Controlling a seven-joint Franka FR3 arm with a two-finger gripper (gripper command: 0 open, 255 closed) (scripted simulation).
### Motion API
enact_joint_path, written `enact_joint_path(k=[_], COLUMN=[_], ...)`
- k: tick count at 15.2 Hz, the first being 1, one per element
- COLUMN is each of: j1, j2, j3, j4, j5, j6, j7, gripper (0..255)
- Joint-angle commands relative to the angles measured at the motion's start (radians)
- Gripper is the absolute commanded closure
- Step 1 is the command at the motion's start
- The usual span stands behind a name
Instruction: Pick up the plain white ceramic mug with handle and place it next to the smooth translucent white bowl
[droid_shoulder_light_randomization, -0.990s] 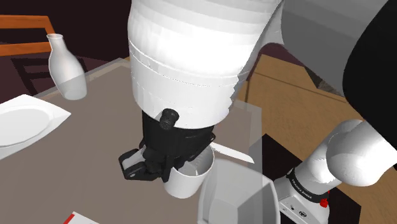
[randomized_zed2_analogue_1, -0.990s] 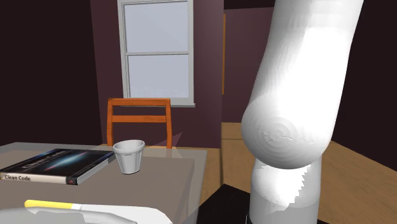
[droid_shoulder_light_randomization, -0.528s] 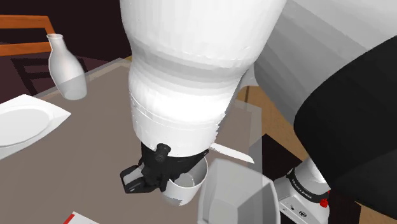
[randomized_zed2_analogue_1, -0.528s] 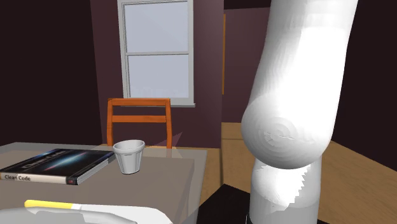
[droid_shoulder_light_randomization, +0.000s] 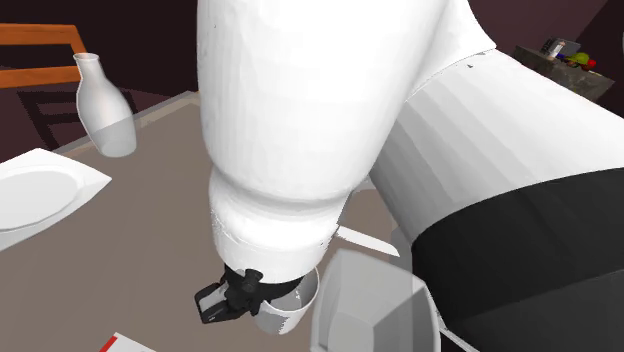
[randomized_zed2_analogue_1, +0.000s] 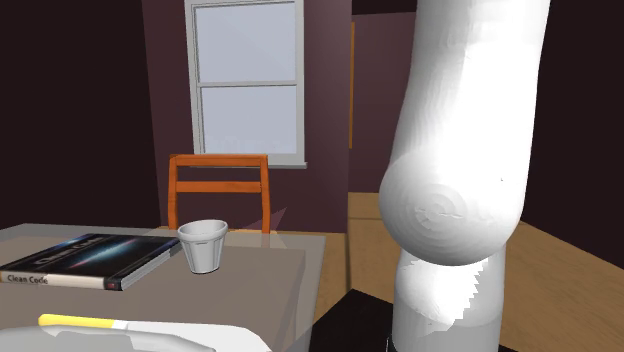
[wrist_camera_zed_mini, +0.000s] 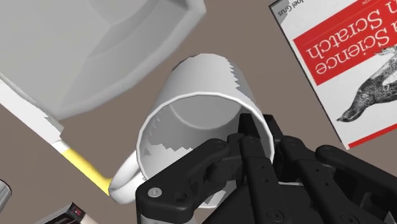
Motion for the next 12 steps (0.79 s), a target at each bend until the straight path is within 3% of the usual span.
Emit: enact_joint_path(k=[1, 12], j1=[0.000, 0.020], j2=[0.015, 0.142], j3=[0.004, 0.005], j4=[-0.020, -0.098], j5=[-0.016, -0.157], j6=[0.027, 0.157], j7=[0.012, 0.122], gripper=[255, 255])
